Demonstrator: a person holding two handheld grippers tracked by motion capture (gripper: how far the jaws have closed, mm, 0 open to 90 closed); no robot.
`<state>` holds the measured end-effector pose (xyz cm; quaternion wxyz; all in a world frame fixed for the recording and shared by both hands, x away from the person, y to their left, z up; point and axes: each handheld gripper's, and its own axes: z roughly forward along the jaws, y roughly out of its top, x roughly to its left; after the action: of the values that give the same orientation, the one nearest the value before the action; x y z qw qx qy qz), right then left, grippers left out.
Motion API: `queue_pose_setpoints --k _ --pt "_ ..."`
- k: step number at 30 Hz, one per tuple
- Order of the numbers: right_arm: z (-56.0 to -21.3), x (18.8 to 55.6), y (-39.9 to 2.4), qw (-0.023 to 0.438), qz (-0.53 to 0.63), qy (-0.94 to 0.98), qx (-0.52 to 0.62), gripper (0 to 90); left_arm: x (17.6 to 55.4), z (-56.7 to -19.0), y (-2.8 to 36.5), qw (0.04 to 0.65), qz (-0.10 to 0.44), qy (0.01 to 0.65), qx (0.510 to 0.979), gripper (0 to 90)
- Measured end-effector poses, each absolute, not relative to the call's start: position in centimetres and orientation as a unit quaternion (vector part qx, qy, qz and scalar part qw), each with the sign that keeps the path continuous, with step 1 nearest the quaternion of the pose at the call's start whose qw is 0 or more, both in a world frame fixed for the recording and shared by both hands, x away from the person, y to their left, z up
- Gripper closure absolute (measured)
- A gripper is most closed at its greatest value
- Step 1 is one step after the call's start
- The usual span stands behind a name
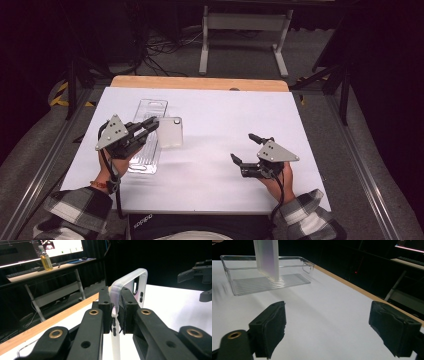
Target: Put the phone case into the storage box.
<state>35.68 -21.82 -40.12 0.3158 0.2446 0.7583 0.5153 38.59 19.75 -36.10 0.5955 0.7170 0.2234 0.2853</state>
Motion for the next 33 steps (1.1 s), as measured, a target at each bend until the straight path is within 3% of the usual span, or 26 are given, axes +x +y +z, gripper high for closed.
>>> queue_pose_setpoints --k 33 --pt "-40.4 36.2 -22.1 0.320 0.511 0.759 0.247 12.8 39.6 -35.0 22.1 0.596 0.317 0.251 0.694 82.3"
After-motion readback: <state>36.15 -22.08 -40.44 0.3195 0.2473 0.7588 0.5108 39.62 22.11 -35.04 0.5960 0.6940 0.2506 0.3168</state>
